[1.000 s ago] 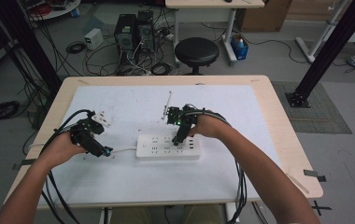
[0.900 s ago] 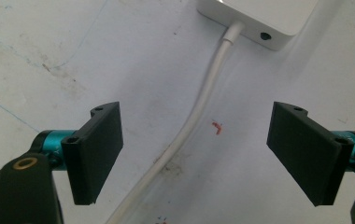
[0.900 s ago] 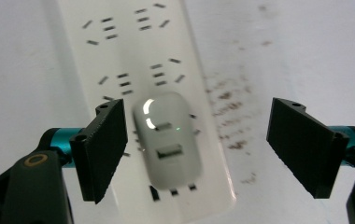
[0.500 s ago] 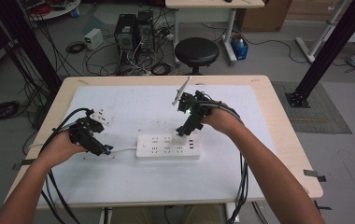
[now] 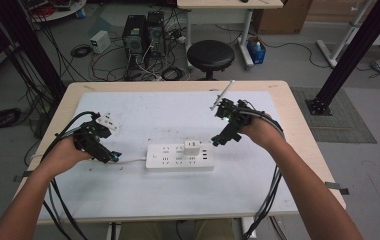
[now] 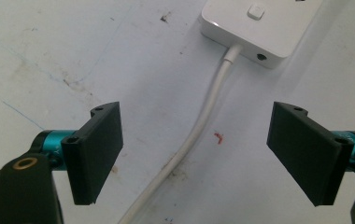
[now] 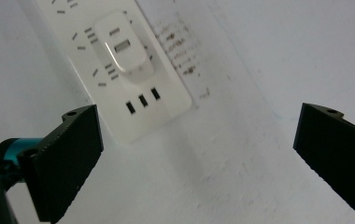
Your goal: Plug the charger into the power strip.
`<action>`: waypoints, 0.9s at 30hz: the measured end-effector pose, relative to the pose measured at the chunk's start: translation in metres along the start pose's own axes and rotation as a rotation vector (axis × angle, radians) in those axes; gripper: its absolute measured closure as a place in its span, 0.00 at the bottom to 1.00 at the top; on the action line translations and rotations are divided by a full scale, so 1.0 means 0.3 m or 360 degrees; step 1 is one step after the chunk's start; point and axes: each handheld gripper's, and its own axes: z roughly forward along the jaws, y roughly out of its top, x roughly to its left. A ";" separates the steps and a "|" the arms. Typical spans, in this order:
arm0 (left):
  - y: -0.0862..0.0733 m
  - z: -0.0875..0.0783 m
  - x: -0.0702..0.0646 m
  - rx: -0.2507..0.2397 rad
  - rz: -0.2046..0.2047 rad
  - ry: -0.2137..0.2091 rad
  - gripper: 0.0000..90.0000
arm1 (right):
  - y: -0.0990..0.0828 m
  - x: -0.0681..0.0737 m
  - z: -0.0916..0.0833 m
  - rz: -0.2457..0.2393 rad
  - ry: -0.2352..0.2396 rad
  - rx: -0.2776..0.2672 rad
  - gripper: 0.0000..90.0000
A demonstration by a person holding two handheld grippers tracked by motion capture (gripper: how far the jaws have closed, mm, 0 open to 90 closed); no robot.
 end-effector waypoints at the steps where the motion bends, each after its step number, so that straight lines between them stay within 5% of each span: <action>1: 0.001 -0.001 -0.001 -0.0001 -0.0008 0.0007 0.20 | -0.019 -0.004 -0.010 -0.0003 0.0001 -0.0016 0.01; 12: -0.003 -0.011 0.006 -0.0033 -0.0032 0.0027 0.21 | -0.232 -0.028 -0.070 0.0202 -0.0010 -0.0078 0.01; 27: -0.029 -0.022 0.001 -0.0035 -0.0046 0.0042 0.20 | -0.260 -0.014 -0.073 0.0228 -0.0001 -0.0064 0.01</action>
